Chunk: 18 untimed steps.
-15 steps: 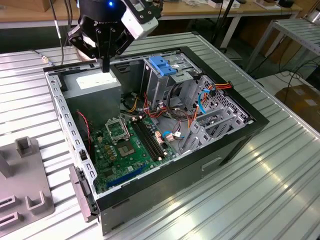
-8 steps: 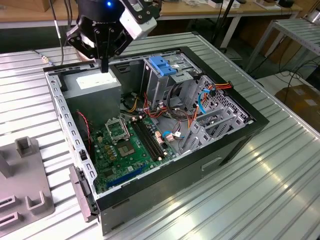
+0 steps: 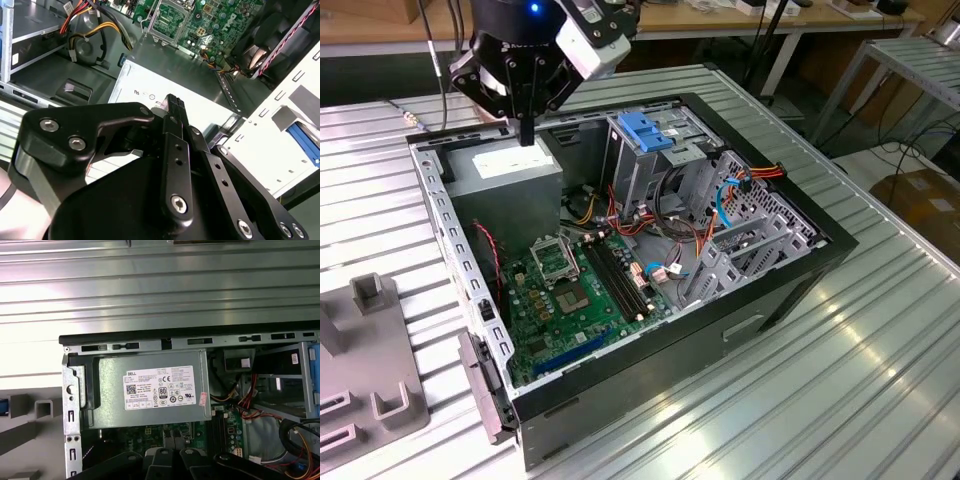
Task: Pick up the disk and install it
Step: 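Reach for the disk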
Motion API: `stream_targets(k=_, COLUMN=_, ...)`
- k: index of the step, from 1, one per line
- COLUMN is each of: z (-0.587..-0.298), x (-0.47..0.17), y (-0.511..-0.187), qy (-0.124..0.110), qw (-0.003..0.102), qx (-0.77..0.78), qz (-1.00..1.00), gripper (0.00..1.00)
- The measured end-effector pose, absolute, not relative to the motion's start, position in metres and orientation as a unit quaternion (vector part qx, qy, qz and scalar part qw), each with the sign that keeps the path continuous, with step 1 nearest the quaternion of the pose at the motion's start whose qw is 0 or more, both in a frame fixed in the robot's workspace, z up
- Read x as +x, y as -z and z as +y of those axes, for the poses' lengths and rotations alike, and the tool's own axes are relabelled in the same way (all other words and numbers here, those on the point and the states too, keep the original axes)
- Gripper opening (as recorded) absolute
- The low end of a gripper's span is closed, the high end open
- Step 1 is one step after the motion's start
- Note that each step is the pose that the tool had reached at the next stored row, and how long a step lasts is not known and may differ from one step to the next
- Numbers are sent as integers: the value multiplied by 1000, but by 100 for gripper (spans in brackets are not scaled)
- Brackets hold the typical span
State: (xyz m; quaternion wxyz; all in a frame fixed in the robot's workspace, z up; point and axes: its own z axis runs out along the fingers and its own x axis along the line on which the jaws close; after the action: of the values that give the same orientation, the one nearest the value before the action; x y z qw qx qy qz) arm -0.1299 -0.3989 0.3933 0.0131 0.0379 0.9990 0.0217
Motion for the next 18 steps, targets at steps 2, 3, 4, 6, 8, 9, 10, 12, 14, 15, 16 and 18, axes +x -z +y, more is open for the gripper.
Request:
stream_targets(k=2, z=-399, x=-130, y=-393, qy=-22, qw=13, qx=38, qz=999, gripper=10)
stream_targets(k=3, z=-399, x=-131, y=-393, qy=-22, qw=13, qx=38, qz=999, gripper=10)
stream_targets(k=4, z=-399, x=-131, y=-393, qy=-22, qw=13, qx=38, qz=999, gripper=10)
stream_targets(k=6, z=-399, x=-132, y=-393, qy=-22, qw=13, qx=38, qz=999, gripper=10)
stream_targets(k=8, z=-399, x=-133, y=-393, qy=-22, qw=13, qx=38, qz=999, gripper=10)
stream_targets(k=9, z=-399, x=-133, y=-393, qy=-22, qw=13, qx=38, qz=999, gripper=10)
stream_targets(k=10, z=-399, x=-134, y=-393, qy=-22, qw=13, qx=38, qz=999, gripper=10)
stream_targets(k=12, z=-399, x=-134, y=-393, qy=-22, qw=13, qx=38, qz=999, gripper=10)
stream_targets(k=14, z=-399, x=-136, y=-393, qy=-22, qw=13, qx=38, qz=999, gripper=10)
stream_targets(k=15, z=-399, x=-136, y=-393, qy=-22, qw=13, qx=38, qz=999, gripper=10)
stream_targets(k=16, z=-399, x=-137, y=-393, qy=-22, qw=13, qx=38, qz=999, gripper=10)
stream_targets(k=18, z=-399, x=-139, y=-393, qy=-22, qw=13, qx=38, qz=999, gripper=10)
